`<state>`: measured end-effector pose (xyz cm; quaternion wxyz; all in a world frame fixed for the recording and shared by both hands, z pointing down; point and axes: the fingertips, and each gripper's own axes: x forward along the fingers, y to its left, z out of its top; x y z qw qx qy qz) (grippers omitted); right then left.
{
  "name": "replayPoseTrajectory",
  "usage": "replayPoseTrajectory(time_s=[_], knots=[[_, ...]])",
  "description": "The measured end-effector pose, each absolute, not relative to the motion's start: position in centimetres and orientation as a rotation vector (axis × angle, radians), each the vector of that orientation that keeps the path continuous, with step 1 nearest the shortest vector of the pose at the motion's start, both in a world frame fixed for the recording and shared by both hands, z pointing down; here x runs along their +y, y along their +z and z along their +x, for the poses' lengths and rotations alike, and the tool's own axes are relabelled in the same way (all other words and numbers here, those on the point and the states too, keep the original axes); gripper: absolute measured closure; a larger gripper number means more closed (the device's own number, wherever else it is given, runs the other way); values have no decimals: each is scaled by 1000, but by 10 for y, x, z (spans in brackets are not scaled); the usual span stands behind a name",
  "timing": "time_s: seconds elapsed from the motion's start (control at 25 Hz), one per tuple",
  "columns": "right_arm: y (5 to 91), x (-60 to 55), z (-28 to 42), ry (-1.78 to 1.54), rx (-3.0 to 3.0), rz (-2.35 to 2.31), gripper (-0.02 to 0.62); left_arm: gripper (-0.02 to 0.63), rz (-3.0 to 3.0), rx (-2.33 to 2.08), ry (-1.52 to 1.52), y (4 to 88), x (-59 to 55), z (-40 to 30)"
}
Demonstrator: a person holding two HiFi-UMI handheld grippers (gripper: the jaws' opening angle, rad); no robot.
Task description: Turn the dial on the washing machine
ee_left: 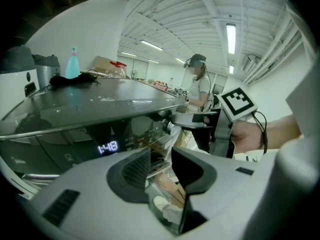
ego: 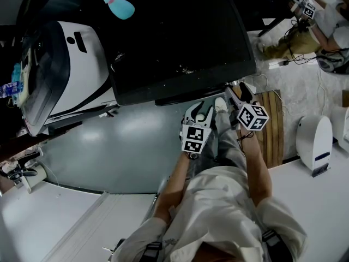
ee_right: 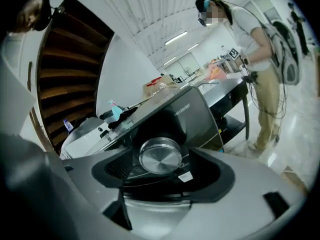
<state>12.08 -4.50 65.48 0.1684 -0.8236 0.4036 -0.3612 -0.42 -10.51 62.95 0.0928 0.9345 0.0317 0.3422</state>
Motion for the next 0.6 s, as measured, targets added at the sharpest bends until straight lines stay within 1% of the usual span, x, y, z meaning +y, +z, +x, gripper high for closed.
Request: replayPoseTrajectory(time_s=[0.32, 0.6], knots=[[654, -52, 115, -1024, 1345, -2649, 244, 468, 2773, 94, 1015, 629, -106, -5], [658, -53, 111, -1030, 1455, -2860, 265, 468, 2770, 86, 1018, 630, -107, -7]])
